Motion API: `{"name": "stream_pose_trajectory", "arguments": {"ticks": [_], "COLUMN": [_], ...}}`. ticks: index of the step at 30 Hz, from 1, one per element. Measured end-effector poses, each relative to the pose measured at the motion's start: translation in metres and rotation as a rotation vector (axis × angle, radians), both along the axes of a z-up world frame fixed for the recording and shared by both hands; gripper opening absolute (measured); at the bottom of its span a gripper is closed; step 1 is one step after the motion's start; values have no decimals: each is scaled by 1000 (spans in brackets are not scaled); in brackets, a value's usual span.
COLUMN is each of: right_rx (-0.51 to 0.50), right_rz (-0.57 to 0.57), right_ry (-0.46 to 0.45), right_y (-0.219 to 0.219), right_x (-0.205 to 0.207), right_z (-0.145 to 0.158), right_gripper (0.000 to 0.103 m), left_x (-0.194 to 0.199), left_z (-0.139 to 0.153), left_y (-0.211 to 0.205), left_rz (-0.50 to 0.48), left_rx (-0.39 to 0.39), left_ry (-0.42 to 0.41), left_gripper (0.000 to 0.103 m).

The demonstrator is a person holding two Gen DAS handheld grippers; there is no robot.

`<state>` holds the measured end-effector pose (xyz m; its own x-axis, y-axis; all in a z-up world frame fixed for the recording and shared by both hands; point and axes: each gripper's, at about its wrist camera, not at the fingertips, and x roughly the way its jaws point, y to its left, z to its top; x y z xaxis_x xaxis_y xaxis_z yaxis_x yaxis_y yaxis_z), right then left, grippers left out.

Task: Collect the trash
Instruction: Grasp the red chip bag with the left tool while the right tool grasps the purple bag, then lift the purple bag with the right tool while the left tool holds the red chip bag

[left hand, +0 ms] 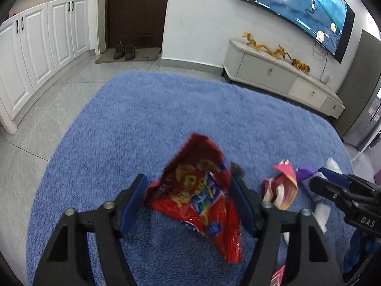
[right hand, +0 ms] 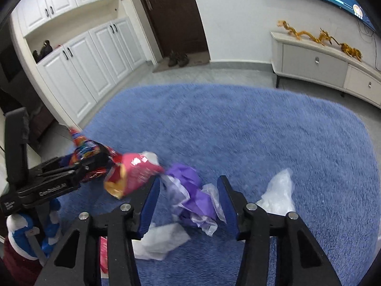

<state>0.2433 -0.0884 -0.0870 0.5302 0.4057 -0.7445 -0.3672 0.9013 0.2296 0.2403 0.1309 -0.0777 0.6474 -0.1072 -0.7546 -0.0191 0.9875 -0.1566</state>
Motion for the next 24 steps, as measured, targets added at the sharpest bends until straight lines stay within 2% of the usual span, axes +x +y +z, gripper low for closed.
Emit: {"name": "stream_pose_trajectory", "arguments": {"ticks": [1, 3, 6, 12, 20, 24], "right_rx": [-10, -30, -42, 53, 281, 313], "right_rz": [-1, 0, 3, -21, -9, -15], "right_ry": [1, -7, -23, -73, -132, -173], "right_y": [0, 1, 3, -11, -38, -49], "right_x": [-1, -4, -13, -39, -89, -118], "right_z": [-1, 0, 5, 33, 96, 123], "right_gripper": [44, 39, 31, 28, 28, 28], "left_x": [-1, -1, -10, -40, -88, -112], "left_z": [0, -1, 2, 24, 71, 94], "left_y": [0, 3, 6, 7, 11, 8], "left_rz": [-3, -6, -4, -3, -4, -14], "left_rx": [0, -5, -12, -21, -40, -47], "left_ry": [-2, -6, -12, -49, -123, -165], "left_gripper": [59, 45, 41, 38, 38, 38]}}
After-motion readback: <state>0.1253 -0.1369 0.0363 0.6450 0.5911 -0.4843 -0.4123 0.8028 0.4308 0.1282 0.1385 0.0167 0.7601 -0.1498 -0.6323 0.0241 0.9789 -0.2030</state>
